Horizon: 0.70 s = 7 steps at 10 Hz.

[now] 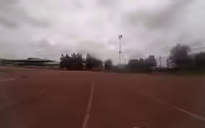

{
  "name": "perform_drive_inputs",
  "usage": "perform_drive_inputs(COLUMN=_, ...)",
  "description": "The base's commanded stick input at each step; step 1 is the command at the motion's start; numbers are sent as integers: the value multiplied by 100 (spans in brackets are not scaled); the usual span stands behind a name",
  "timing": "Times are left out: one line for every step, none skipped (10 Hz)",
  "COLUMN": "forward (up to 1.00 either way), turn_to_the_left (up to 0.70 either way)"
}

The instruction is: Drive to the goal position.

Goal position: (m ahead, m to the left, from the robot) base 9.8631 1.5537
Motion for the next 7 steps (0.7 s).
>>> perform_drive_inputs(forward=70, turn_to_the_left=0)
perform_drive_inputs(forward=70, turn_to_the_left=0)
perform_drive_inputs(forward=70, turn_to_the_left=0)
perform_drive_inputs(forward=70, turn_to_the_left=0)
perform_drive_inputs(forward=70, turn_to_the_left=0)
perform_drive_inputs(forward=70, turn_to_the_left=0)
perform_drive_inputs(forward=70, turn_to_the_left=0)
